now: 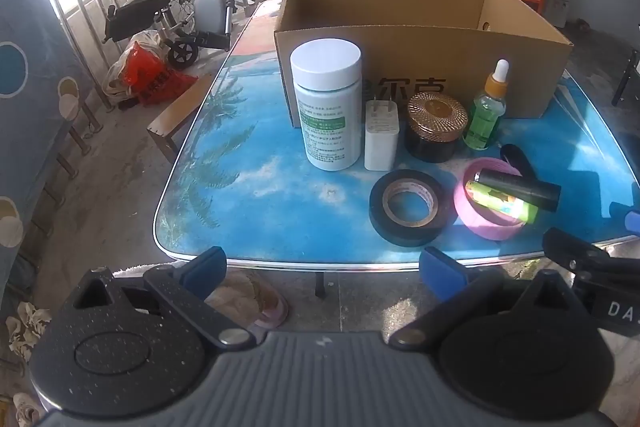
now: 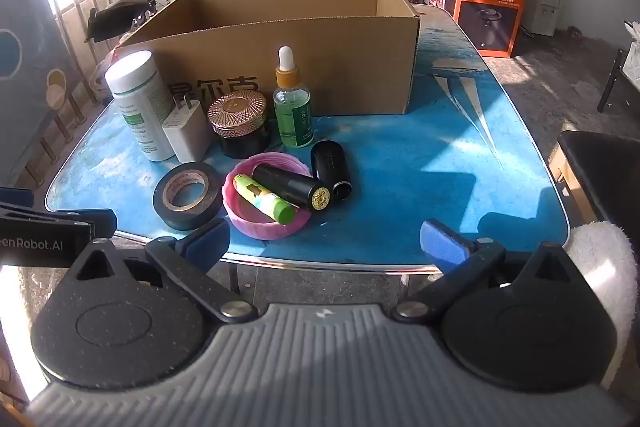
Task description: Organize rigid objects
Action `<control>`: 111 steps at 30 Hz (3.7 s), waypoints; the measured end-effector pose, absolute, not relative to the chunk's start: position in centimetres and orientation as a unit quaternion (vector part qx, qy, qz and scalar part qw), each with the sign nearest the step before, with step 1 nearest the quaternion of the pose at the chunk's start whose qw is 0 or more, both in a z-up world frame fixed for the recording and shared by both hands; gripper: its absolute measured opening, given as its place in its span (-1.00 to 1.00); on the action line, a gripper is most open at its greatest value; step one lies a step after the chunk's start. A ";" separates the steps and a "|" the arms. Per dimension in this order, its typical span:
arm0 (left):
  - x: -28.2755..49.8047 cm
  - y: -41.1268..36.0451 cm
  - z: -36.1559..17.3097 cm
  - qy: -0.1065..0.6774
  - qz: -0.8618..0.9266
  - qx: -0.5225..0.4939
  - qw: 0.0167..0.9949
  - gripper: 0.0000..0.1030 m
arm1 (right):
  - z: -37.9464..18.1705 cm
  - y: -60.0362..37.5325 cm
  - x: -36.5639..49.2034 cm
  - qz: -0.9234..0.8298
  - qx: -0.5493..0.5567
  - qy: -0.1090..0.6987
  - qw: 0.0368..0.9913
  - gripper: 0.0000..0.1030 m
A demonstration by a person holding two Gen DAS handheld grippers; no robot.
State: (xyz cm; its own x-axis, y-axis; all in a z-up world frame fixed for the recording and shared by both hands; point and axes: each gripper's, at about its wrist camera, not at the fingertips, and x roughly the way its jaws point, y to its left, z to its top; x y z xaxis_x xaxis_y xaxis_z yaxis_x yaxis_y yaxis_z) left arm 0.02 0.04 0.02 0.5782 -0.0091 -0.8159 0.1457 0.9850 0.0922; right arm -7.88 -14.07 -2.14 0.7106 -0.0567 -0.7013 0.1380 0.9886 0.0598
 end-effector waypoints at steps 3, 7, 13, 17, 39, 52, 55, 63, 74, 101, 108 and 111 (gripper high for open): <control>0.1 0.3 0.0 0.457 -0.044 0.076 0.885 1.00 | -2.1 -14.0 -7.9 -0.052 0.054 0.377 0.923 0.98; 0.0 0.3 0.1 0.455 -0.040 0.077 0.886 1.00 | -2.0 -13.9 -8.0 -0.050 0.054 0.377 0.923 0.98; -0.2 0.2 0.0 0.453 -0.038 0.075 0.887 1.00 | -2.0 -13.7 -7.8 -0.048 0.051 0.376 0.924 0.98; -0.2 0.2 0.0 0.454 -0.037 0.076 0.887 1.00 | -1.8 -14.0 -8.1 -0.051 0.060 0.377 0.923 0.98; -0.4 0.2 0.0 0.452 -0.037 0.077 0.888 1.00 | -2.1 -14.3 -8.1 -0.053 0.065 0.377 0.922 0.98; -0.4 0.4 0.0 0.455 -0.036 0.078 0.886 1.00 | -2.2 -14.2 -8.1 -0.052 0.063 0.376 0.923 0.98; -0.4 0.4 0.0 0.455 -0.035 0.078 0.886 1.00 | -2.2 -14.2 -8.1 -0.052 0.063 0.376 0.923 0.98; -0.3 0.4 -0.1 0.456 -0.035 0.079 0.886 1.00 | -2.2 -14.2 -8.1 -0.052 0.063 0.376 0.923 0.98; -0.2 0.5 -0.5 0.459 -0.034 0.080 0.884 1.00 | -2.2 -14.2 -8.1 -0.053 0.064 0.377 0.922 0.98; 0.1 -2.0 0.0 0.424 -0.105 0.099 0.894 1.00 | -1.3 -17.6 -7.7 -0.061 0.079 0.312 0.945 0.98; 0.7 -4.0 -0.4 0.406 -0.213 0.077 0.886 0.99 | -0.9 -20.4 -7.5 -0.039 0.102 0.287 0.952 0.92; 1.3 -5.2 -0.9 0.400 -0.247 0.065 0.881 0.99 | -1.2 -21.1 -7.2 -0.023 0.119 0.293 0.949 0.77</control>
